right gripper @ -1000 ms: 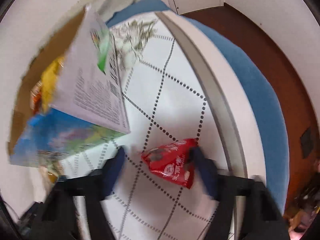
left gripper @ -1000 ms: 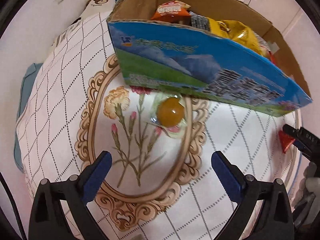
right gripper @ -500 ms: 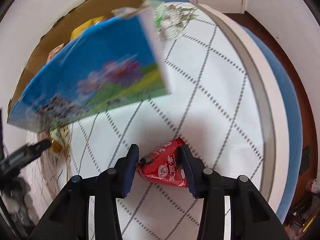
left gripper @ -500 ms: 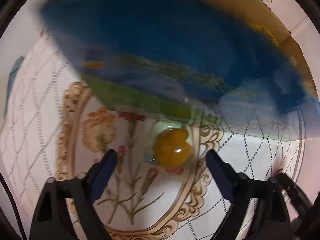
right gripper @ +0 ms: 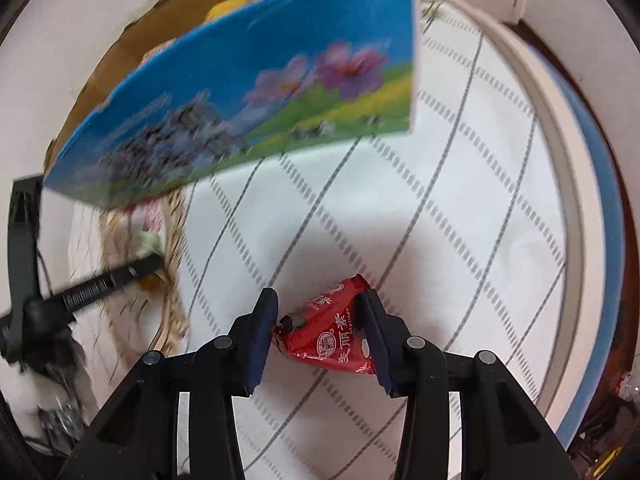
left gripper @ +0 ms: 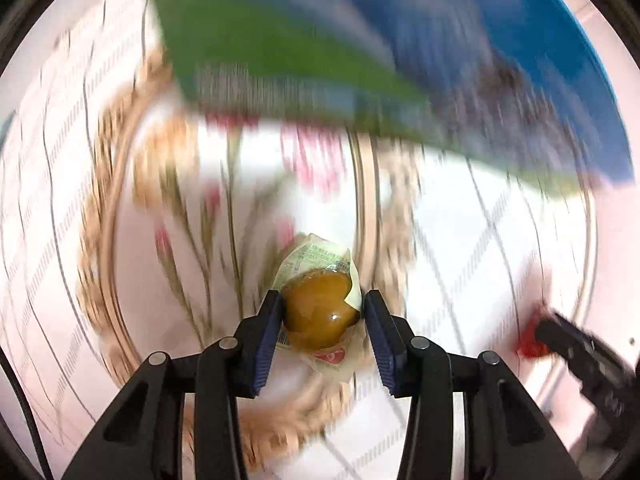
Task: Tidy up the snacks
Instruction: 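Grasp the round yellow candy with left tool while right tool grasps small red packet, then carry both items into the box and open both tools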
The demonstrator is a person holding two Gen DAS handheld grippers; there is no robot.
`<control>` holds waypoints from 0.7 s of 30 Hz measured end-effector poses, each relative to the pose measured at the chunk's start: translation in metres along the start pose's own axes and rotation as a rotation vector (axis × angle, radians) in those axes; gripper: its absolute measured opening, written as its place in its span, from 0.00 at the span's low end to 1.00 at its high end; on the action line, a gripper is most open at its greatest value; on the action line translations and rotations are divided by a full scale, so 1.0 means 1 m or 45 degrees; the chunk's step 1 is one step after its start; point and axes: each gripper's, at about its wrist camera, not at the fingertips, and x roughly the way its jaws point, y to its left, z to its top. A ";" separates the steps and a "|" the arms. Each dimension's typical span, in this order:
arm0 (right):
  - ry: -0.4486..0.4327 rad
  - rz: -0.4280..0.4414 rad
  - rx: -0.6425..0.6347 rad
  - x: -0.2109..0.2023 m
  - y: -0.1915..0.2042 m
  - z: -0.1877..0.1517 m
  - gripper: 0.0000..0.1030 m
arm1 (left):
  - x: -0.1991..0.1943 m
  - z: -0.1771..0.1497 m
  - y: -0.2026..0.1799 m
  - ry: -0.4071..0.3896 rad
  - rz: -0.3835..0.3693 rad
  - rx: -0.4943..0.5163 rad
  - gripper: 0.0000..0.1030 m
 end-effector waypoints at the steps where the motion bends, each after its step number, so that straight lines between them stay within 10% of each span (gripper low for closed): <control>1: 0.013 0.004 -0.010 0.003 0.005 -0.005 0.44 | 0.001 -0.009 0.000 0.023 -0.012 0.008 0.39; 21: 0.088 -0.029 -0.024 0.035 0.017 -0.022 0.45 | 0.029 -0.033 -0.005 0.052 0.054 0.057 0.42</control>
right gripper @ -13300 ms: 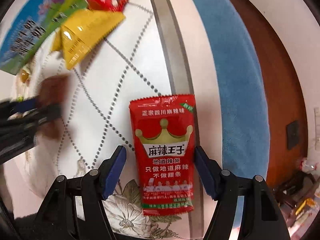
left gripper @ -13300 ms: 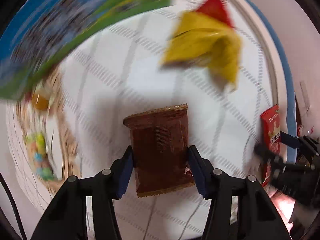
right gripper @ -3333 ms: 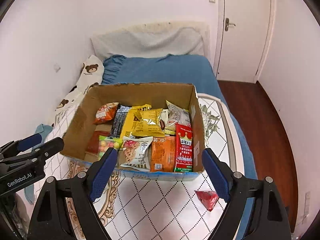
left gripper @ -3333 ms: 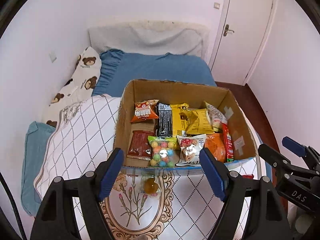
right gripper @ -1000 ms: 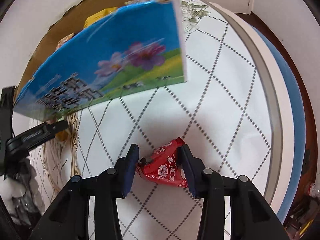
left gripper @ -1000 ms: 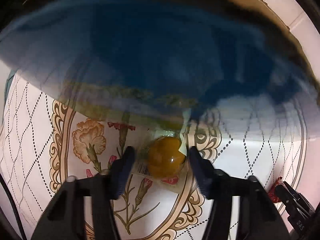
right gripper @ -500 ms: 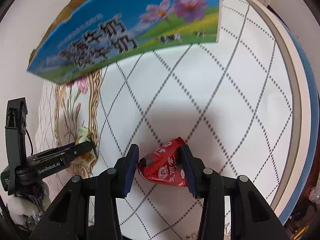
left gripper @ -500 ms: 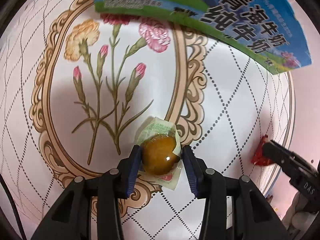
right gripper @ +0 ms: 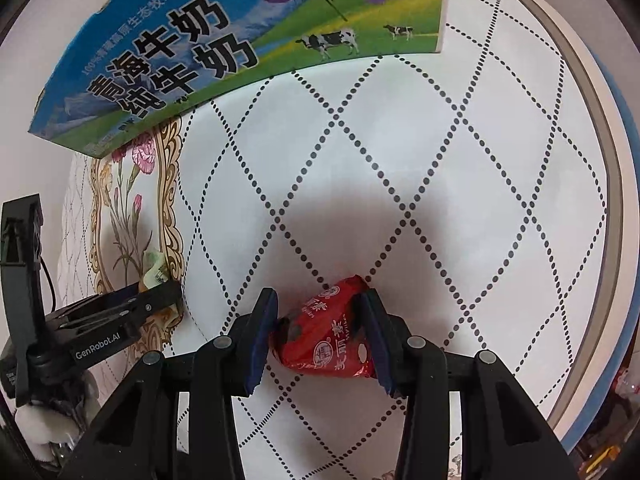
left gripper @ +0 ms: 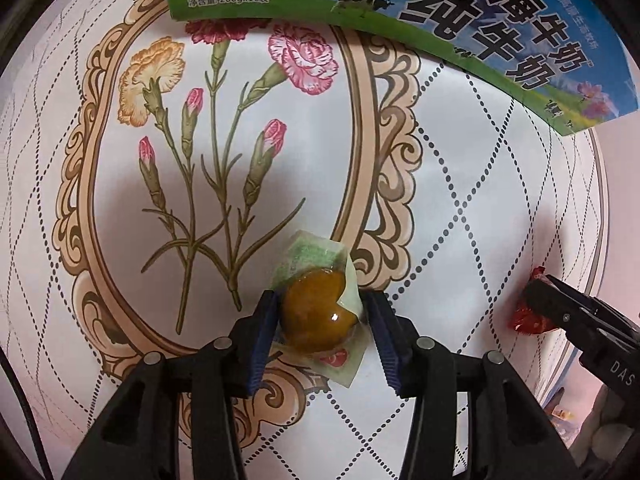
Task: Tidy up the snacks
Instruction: 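Carry both items into the box and open both tools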
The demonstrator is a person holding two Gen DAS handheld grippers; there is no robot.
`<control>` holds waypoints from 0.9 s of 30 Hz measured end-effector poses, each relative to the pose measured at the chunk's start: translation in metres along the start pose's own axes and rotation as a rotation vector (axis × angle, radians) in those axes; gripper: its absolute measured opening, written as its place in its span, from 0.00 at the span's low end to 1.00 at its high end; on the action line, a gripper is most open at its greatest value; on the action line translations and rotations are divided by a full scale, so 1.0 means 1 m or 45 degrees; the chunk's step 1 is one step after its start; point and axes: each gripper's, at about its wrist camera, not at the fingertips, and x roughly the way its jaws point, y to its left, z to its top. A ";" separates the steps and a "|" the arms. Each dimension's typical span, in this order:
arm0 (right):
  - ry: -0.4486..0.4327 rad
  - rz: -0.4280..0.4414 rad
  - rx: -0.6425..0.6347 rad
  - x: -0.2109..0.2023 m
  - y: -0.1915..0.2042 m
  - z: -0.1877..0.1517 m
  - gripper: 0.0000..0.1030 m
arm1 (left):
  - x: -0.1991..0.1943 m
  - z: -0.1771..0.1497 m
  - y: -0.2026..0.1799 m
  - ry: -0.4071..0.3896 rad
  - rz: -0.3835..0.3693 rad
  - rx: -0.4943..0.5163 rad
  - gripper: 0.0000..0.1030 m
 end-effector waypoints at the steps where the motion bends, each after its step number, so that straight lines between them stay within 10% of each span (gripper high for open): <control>1: -0.008 0.000 0.001 -0.002 0.001 -0.001 0.45 | -0.003 0.004 0.001 -0.001 0.003 0.002 0.41; 15: -0.184 0.177 0.002 -0.088 0.002 0.012 0.43 | -0.114 0.016 -0.043 -0.176 -0.199 0.079 0.39; 27: -0.463 0.234 -0.065 -0.171 0.024 0.117 0.43 | -0.206 0.132 -0.080 -0.391 -0.228 0.176 0.39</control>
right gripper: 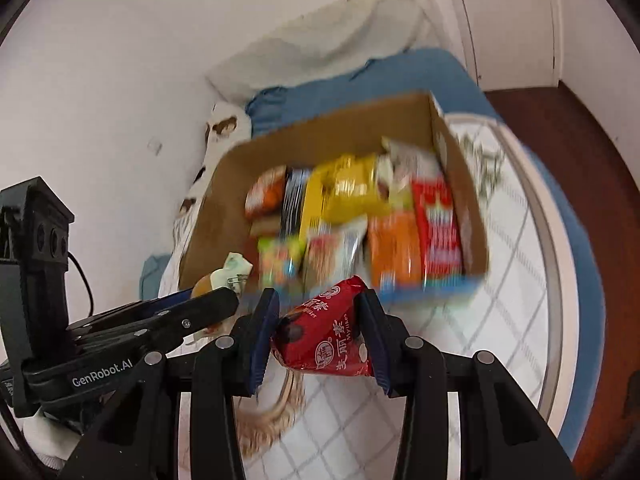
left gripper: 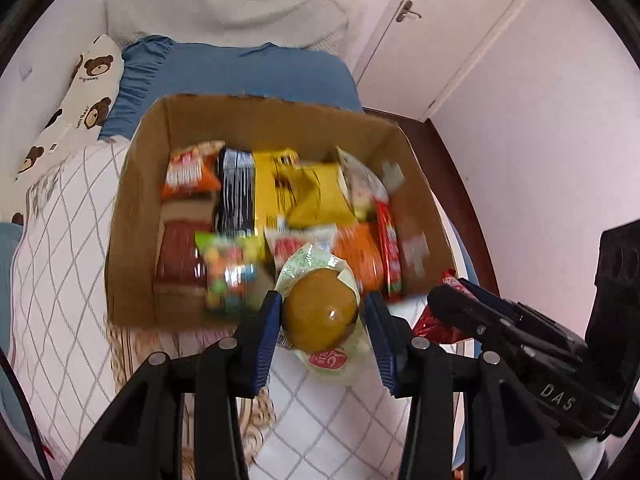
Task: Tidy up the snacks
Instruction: 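Carry both items into the box and open both tools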
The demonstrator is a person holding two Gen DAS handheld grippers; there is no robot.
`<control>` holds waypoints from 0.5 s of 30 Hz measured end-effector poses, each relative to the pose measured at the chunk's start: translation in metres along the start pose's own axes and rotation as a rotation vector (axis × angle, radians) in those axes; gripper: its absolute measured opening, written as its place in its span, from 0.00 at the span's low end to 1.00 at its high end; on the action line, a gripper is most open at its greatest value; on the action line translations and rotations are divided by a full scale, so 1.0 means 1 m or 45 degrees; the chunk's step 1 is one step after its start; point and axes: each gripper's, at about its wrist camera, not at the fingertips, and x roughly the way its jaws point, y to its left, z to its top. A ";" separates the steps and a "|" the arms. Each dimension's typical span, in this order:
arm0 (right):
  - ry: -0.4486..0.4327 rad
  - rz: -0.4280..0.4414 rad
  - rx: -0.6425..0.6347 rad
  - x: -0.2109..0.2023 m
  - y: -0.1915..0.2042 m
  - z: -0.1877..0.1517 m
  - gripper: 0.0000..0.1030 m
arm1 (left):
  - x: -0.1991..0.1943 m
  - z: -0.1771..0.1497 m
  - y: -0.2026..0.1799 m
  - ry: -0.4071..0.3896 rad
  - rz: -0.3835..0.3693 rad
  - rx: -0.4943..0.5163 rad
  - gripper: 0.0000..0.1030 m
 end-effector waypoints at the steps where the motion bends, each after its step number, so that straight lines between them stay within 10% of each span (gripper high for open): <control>1: 0.001 -0.006 0.008 0.007 -0.002 0.009 0.43 | 0.006 0.009 0.006 0.022 0.006 -0.005 0.39; 10: 0.208 -0.007 0.060 0.074 -0.023 0.038 0.56 | 0.072 0.039 0.037 0.215 0.051 -0.101 0.40; 12: 0.238 -0.015 0.087 0.080 -0.030 0.036 0.88 | 0.079 0.040 0.037 0.219 0.111 -0.073 0.54; 13: 0.243 -0.025 0.094 0.082 -0.034 0.036 0.91 | 0.079 0.039 0.037 0.213 0.129 -0.064 0.76; 15: 0.243 -0.069 0.089 0.080 -0.038 0.036 0.91 | 0.079 0.039 0.037 0.195 0.155 -0.051 0.86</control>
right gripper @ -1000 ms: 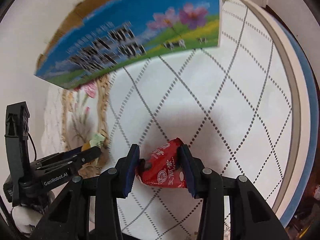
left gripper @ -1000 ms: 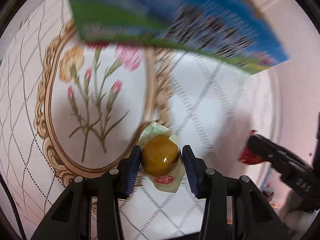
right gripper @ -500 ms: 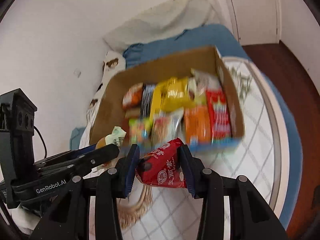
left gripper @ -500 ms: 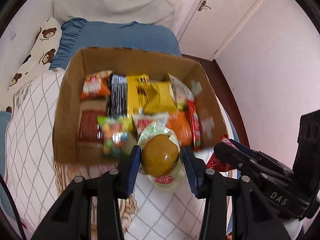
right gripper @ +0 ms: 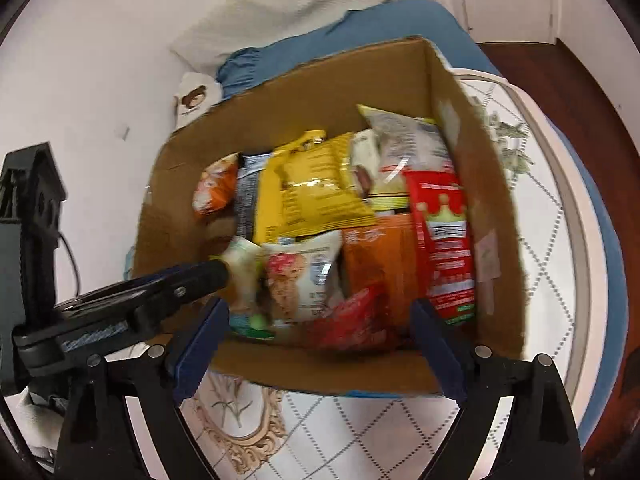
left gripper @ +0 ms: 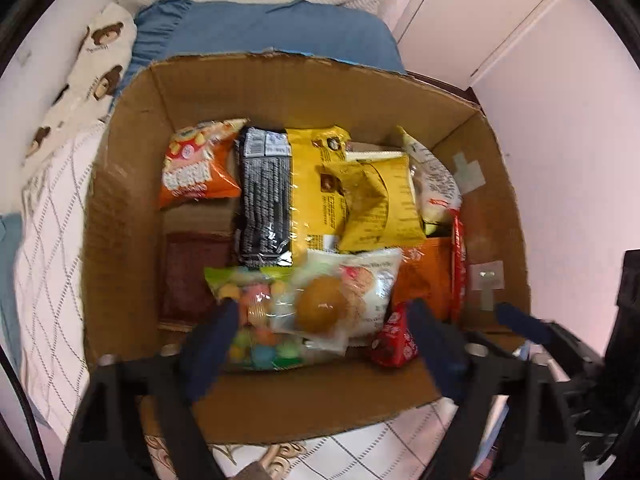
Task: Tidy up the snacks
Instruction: 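Carry both items into the box and open both tools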
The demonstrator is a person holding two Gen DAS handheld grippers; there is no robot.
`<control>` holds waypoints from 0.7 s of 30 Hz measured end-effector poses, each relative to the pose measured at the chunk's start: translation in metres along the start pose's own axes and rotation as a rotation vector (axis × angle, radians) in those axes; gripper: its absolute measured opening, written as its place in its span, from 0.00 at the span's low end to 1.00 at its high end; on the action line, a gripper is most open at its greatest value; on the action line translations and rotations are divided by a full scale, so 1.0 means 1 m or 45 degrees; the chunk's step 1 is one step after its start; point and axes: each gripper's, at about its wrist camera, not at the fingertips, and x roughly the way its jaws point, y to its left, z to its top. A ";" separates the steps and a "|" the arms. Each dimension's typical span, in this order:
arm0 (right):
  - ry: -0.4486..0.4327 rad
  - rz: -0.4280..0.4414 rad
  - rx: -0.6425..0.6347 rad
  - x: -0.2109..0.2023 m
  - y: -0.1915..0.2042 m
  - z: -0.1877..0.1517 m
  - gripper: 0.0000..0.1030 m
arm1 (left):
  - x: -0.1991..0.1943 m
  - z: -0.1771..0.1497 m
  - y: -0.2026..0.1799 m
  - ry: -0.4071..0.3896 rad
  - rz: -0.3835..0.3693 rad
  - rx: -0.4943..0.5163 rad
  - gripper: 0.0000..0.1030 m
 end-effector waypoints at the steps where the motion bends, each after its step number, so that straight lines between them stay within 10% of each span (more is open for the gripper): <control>1: -0.006 -0.034 -0.008 -0.002 -0.001 0.000 0.91 | 0.001 0.000 0.000 0.002 0.009 0.002 0.86; 8: -0.031 -0.303 -0.088 -0.009 0.002 0.001 0.95 | 0.003 -0.005 0.006 -0.010 0.102 0.007 0.87; 21: -0.073 -0.391 -0.128 -0.011 0.010 -0.011 0.95 | -0.006 -0.035 0.016 -0.100 0.269 0.027 0.87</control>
